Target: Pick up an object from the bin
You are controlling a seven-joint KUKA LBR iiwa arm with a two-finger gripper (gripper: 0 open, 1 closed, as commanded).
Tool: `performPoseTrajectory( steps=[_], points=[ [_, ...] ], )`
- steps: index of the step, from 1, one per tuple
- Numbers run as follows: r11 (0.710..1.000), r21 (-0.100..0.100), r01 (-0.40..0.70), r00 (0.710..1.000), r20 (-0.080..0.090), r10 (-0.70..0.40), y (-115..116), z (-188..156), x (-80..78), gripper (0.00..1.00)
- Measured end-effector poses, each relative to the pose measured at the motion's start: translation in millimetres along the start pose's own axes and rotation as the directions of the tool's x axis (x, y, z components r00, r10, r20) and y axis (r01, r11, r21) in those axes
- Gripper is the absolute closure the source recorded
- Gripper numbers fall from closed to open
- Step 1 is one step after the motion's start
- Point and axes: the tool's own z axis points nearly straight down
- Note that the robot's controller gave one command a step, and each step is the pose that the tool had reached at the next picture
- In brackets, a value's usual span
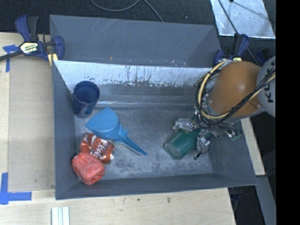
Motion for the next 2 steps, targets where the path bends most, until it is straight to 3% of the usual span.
performPoseTrajectory(
  steps=[1, 2],
  points=[
    [1.0, 0.0, 0.0, 1.0, 0.0, 0.0, 0.0, 0.0, 0.0, 1.0],
    [1.0, 0.002, 0.02, 1.0, 0.003, -0.02, 4.6, -123.0, -1.7, 1.0]
  ],
)
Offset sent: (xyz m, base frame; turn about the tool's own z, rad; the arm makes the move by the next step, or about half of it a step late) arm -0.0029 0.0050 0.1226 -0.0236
